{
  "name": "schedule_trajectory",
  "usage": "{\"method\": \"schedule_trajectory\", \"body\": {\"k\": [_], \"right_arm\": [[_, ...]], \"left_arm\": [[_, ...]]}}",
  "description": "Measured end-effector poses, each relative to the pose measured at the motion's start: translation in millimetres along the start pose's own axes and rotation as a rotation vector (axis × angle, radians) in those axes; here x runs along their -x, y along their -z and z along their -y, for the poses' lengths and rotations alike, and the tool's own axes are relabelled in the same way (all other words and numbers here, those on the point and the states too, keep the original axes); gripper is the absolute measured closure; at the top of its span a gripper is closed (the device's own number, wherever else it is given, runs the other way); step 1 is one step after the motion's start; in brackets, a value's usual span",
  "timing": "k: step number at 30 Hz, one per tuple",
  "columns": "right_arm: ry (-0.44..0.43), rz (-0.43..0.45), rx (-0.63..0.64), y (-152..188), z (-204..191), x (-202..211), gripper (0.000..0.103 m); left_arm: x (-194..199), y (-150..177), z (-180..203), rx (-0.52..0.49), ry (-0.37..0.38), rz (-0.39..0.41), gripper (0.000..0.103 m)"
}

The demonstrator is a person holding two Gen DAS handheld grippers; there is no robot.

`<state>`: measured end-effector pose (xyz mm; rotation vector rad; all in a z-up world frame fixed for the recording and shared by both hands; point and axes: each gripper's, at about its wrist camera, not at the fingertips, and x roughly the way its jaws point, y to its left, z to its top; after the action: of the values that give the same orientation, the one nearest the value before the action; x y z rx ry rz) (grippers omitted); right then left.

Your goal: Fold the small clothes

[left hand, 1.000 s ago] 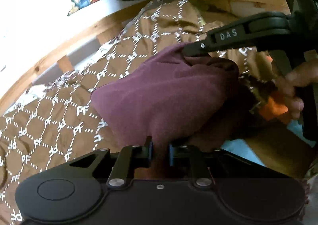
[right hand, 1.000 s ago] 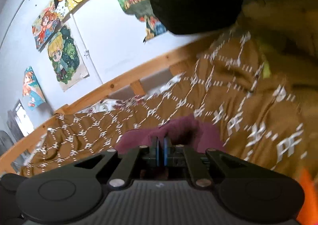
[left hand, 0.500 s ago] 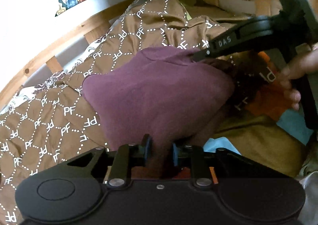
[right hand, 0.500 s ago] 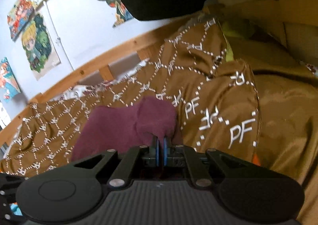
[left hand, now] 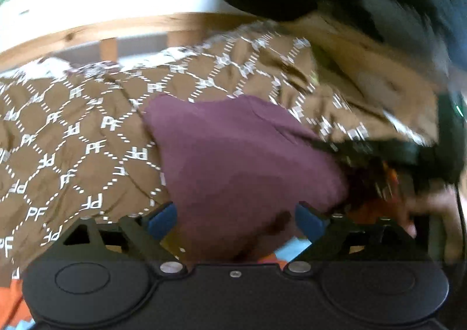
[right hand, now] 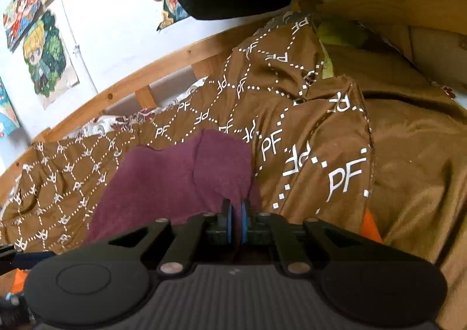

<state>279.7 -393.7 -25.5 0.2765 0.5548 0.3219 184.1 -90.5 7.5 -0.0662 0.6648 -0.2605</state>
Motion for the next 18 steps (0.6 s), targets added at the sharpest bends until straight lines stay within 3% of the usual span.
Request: {"method": "schedule_trajectory", "body": {"k": [2, 4, 5, 6, 11, 18], "right_arm": [[0.003, 0.010, -0.007, -0.3, -1.3, 6.8, 0.087], [-0.002, 0.025, -0.011, -0.8, -2.9, 15.8, 0.070], [-0.006, 0.034, -0.014, -0.6, -4.4, 21.1, 0.055], [-0.018, 0.043, -0.012, 0.3, -6.5, 26.9, 0.049], [-0.055, 0.004, 0.078, 10.9, -25.6, 43.8, 0.041], [0.043, -0.106, 0.069, 33.0, -25.1, 35.9, 0.039]], "left_arm": [[-2.9, -4.7, -10.9, 0.064, -0.009, 0.003, 0.009], [-9.5, -7.1, -21.7, 0.129, -0.028, -0.005, 0.008], [-13.2, -7.3, -25.4, 0.148, -0.039, -0.015, 0.008], [-17.5, -6.2, -27.9, 0.161, -0.044, -0.026, 0.008], [-28.6, 5.8, -34.2, 0.214, -0.053, -0.075, 0.006], [-37.3, 17.2, -35.7, 0.218, -0.091, -0.153, 0.001]]}}
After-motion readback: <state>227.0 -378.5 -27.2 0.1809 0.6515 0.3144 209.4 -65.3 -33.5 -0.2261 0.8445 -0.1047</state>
